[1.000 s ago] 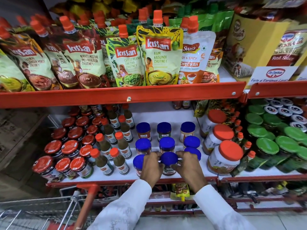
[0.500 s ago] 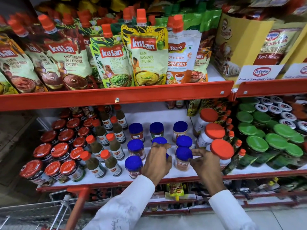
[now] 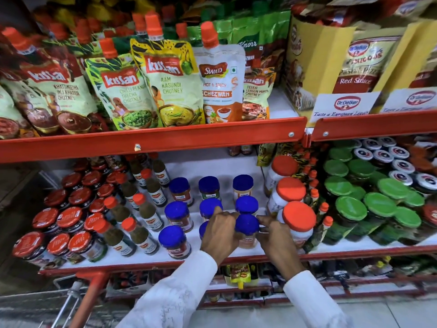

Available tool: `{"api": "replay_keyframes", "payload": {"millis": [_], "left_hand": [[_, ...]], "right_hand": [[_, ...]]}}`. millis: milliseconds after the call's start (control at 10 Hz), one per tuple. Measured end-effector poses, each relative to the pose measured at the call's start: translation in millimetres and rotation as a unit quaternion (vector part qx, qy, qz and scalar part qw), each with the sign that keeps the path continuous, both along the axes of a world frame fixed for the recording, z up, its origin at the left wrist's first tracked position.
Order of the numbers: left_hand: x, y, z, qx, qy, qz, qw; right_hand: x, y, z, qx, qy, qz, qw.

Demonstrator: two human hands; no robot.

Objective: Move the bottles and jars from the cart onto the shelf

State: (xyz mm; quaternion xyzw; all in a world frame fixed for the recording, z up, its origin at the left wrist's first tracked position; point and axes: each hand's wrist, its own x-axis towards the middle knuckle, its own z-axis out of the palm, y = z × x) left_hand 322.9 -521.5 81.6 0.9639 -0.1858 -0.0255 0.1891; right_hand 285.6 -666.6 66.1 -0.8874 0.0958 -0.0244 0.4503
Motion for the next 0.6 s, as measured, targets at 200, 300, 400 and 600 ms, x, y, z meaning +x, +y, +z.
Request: {"api": "replay_keyframes", "payload": {"millis": [200, 300, 400, 600], "left_hand": [[-9, -8, -4, -0.038, 0.020, 0.035, 0.998], [-12, -10, -3, -0.044, 0.026, 0.048, 0.998], [-13, -12, -6, -0.046, 0.022, 0.055, 0.997], [-17, -12, 0, -0.066, 0.036, 0.072, 0.995]], "right_hand": [[0, -8, -1, -0.026, -0.002, 0.020, 0.999], [1, -10, -1, -0.019, -0.002, 0.019, 1.000], [-1, -14, -2, -0.022, -0.001, 0.021, 1.000], [-7, -15, 0, -0.010, 0.015, 0.014, 1.000]]}}
